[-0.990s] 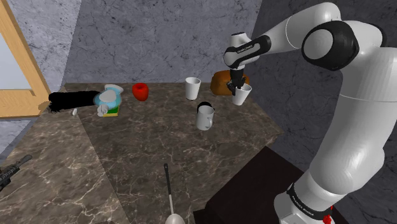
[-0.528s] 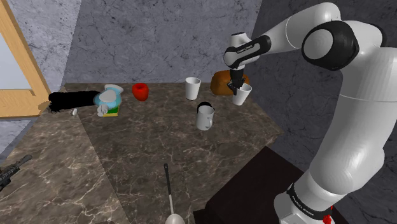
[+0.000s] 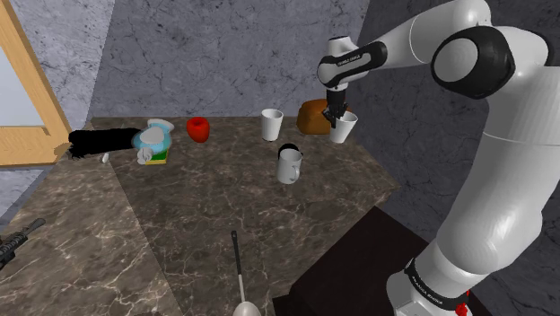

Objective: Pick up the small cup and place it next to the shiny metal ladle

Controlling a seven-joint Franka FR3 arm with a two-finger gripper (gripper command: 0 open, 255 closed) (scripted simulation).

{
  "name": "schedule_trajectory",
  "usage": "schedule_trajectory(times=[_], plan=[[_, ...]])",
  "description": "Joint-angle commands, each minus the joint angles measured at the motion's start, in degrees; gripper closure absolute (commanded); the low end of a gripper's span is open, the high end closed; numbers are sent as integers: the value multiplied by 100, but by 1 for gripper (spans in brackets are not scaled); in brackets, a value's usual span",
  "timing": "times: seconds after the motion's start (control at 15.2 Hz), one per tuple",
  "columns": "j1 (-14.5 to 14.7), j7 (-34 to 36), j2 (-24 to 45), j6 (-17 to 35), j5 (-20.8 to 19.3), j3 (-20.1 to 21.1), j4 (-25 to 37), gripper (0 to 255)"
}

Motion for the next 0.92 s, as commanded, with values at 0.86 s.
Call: schedule_trajectory(times=[0.86], plan=[[26, -198, -297, -1030, 31, 1, 751, 255]])
